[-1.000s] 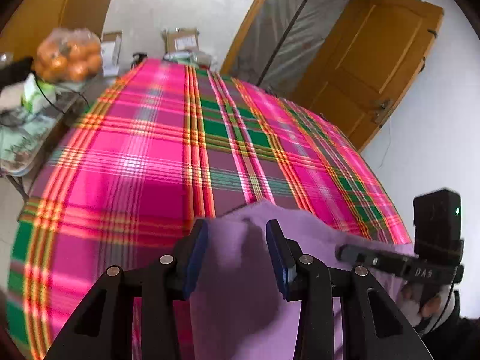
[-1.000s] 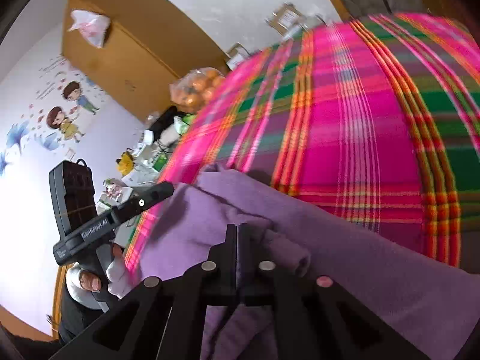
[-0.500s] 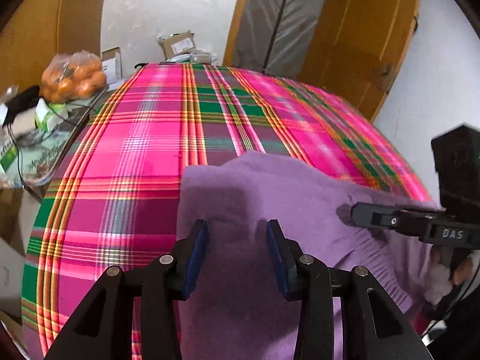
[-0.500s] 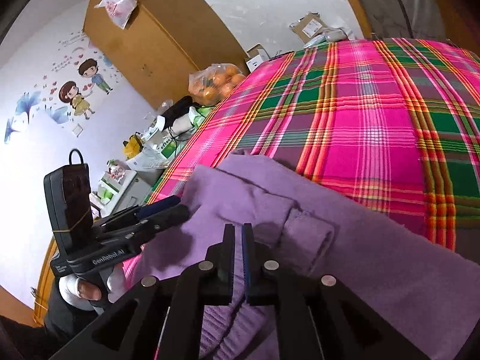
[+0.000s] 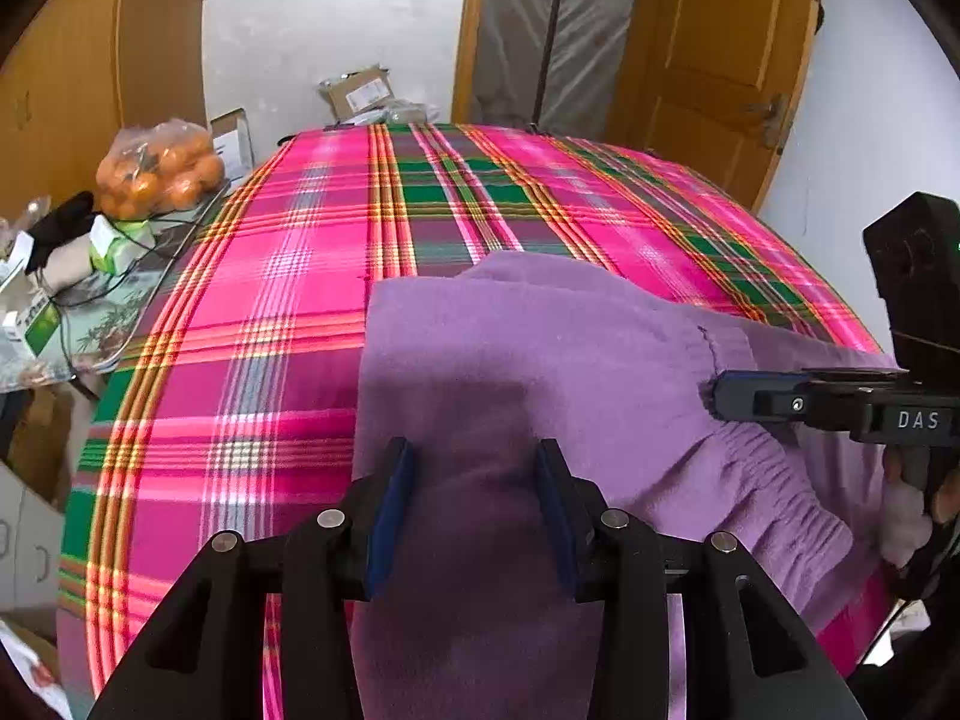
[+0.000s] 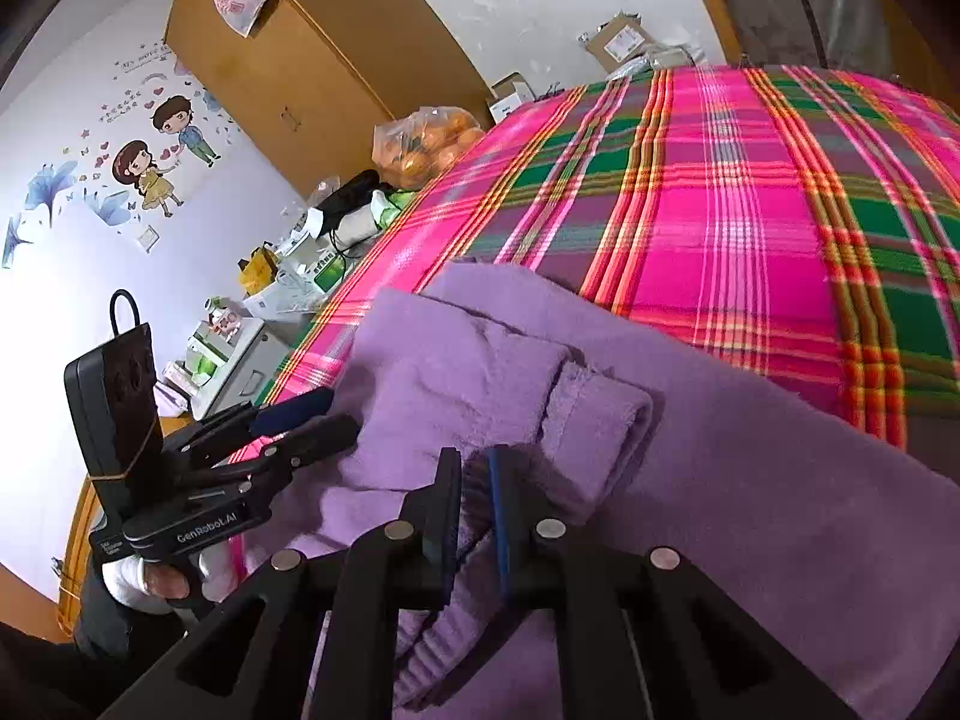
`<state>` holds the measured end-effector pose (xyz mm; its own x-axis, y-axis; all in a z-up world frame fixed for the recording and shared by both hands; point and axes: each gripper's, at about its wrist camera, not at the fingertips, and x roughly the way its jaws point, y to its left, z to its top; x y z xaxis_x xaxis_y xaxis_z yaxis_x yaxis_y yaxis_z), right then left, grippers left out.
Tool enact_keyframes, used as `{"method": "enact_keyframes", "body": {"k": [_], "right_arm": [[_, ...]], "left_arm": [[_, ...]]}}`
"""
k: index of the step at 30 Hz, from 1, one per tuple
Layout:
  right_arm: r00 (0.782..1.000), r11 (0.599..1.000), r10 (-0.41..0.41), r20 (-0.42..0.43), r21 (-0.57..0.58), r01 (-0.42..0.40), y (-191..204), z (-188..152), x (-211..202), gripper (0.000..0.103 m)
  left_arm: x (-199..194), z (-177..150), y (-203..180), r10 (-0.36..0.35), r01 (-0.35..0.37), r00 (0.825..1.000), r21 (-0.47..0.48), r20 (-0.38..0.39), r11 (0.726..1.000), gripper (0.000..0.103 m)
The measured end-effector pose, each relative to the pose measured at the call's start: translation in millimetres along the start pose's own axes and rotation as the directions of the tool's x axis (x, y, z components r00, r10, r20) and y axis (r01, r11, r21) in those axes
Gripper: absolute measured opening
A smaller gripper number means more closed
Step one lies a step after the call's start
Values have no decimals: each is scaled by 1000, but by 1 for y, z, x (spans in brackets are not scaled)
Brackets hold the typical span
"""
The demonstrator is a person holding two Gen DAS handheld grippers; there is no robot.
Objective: Fold clothes
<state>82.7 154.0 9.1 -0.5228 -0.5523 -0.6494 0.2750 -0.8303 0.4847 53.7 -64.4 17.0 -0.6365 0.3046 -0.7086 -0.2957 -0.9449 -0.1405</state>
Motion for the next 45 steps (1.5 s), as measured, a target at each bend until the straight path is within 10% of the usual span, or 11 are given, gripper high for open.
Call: {"method": "enact_keyframes", "body": {"k": [7, 21, 45], "right_arm": [[999, 989, 28, -38, -147, -34, 29, -23, -15, 17], [1000, 969, 18, 12, -248, -14, 45, -63, -30, 21], [996, 990, -14, 91, -139, 27, 27, -26, -43, 21]], "left_arm": [[-33, -29, -16, -59, 59, 997, 10, 48, 998, 43], [-40, -72, -35, 42, -44, 994, 15, 99, 999, 43], [-19, -28, 14, -56, 67, 995, -138, 79, 988, 43]]}}
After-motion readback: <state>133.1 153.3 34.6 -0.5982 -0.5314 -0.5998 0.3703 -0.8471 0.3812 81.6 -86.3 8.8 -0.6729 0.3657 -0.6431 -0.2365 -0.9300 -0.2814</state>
